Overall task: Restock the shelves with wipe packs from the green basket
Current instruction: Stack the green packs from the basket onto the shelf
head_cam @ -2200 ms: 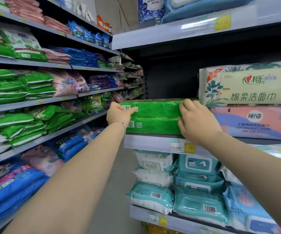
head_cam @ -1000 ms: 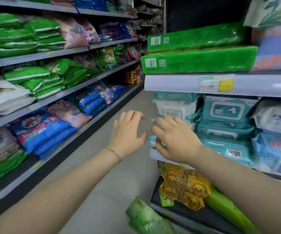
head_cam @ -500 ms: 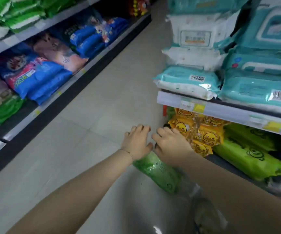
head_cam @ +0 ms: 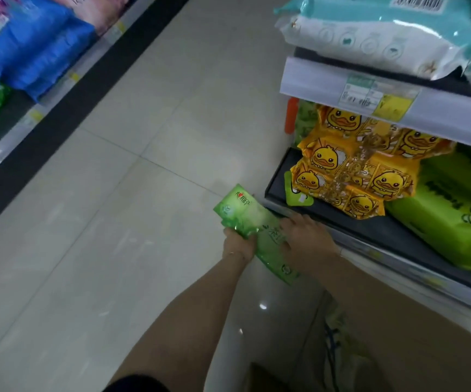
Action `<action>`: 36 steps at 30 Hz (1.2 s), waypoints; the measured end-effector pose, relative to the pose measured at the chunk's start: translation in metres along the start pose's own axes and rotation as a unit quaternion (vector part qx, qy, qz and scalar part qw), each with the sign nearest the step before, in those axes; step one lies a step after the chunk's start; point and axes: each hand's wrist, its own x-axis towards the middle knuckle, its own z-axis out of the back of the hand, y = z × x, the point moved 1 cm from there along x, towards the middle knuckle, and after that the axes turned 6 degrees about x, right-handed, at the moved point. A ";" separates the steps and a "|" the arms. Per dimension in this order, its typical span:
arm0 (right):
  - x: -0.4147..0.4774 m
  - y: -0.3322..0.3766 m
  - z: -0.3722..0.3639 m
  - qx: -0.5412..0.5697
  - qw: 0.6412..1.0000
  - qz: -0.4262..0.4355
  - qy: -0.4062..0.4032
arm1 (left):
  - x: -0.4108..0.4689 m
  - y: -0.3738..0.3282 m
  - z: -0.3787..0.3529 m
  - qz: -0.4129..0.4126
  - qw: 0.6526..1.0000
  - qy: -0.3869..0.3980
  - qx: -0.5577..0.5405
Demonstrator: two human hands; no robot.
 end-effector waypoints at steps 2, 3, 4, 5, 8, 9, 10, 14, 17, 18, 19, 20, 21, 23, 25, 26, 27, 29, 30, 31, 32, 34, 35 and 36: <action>0.001 -0.005 -0.005 0.012 1.000 -0.013 0.004 | 0.008 0.001 -0.007 0.071 0.991 -0.020 -0.110; 0.001 -0.006 -0.007 0.017 1.000 -0.017 0.006 | 0.011 0.002 -0.010 0.102 0.982 -0.018 -0.155; 0.000 -0.006 -0.009 0.019 1.000 -0.020 0.008 | 0.015 0.003 -0.011 0.130 0.971 -0.007 -0.200; 0.000 -0.005 -0.010 0.020 1.000 -0.022 0.009 | 0.018 0.005 -0.012 0.147 0.956 0.009 -0.252; -0.002 0.001 -0.013 0.027 0.999 -0.017 0.007 | 0.025 0.011 -0.016 0.143 0.906 0.058 -0.395; -0.001 0.003 -0.014 0.029 0.999 -0.014 0.007 | 0.024 0.011 -0.015 0.136 0.899 0.065 -0.412; 0.000 0.006 -0.014 0.030 0.999 -0.011 0.006 | 0.025 0.012 -0.015 0.133 0.896 0.070 -0.418; 0.001 0.012 -0.012 0.033 0.999 -0.001 -0.004 | 0.018 0.015 -0.010 0.159 0.882 0.120 -0.426; -0.003 0.014 -0.005 0.053 0.999 0.004 -0.009 | 0.004 0.012 0.002 0.160 0.888 0.138 -0.407; -0.004 0.014 -0.001 0.056 0.998 0.006 -0.011 | -0.003 0.010 0.008 0.151 0.887 0.142 -0.414; -0.005 0.015 0.002 0.055 0.998 0.010 -0.015 | -0.010 0.007 0.013 0.136 0.881 0.143 -0.431; -0.007 0.016 0.006 0.053 0.998 0.013 -0.018 | -0.016 0.006 0.017 0.122 0.872 0.145 -0.452; -0.009 0.018 0.010 0.050 0.998 0.014 -0.020 | -0.020 0.005 0.021 0.109 0.861 0.147 -0.474; -0.013 0.023 0.018 0.033 0.999 0.017 -0.021 | -0.029 0.002 0.030 0.088 0.846 0.149 -0.504; -0.018 0.029 0.029 0.018 0.999 0.017 -0.024 | -0.037 -0.001 0.040 0.061 0.840 0.143 -0.520; -0.021 0.032 0.036 0.018 0.999 0.018 -0.028 | -0.043 -0.004 0.047 0.045 0.838 0.141 -0.526; -0.023 0.036 0.044 0.020 0.999 0.019 -0.035 | -0.048 -0.008 0.054 0.028 0.835 0.138 -0.532; -0.030 0.046 0.061 0.024 0.998 0.023 -0.046 | -0.057 -0.014 0.070 -0.003 0.829 0.137 -0.543; -0.034 0.051 0.069 0.028 0.998 0.024 -0.046 | -0.061 -0.018 0.078 -0.015 0.825 0.139 -0.547; -0.039 0.055 0.078 0.029 0.998 0.028 -0.044 | -0.065 -0.021 0.086 -0.025 0.822 0.141 -0.551; -0.044 0.060 0.086 0.022 0.998 0.036 -0.043 | -0.069 -0.025 0.094 -0.033 0.818 0.144 -0.556; -0.056 0.068 0.104 -0.011 0.996 0.068 -0.048 | -0.079 -0.036 0.110 -0.041 0.811 0.141 -0.566; -0.062 0.072 0.113 -0.029 0.994 0.088 -0.054 | -0.086 -0.042 0.118 -0.050 0.806 0.143 -0.572; -0.068 0.075 0.123 -0.044 0.992 0.106 -0.059 | -0.092 -0.049 0.126 -0.062 0.800 0.146 -0.578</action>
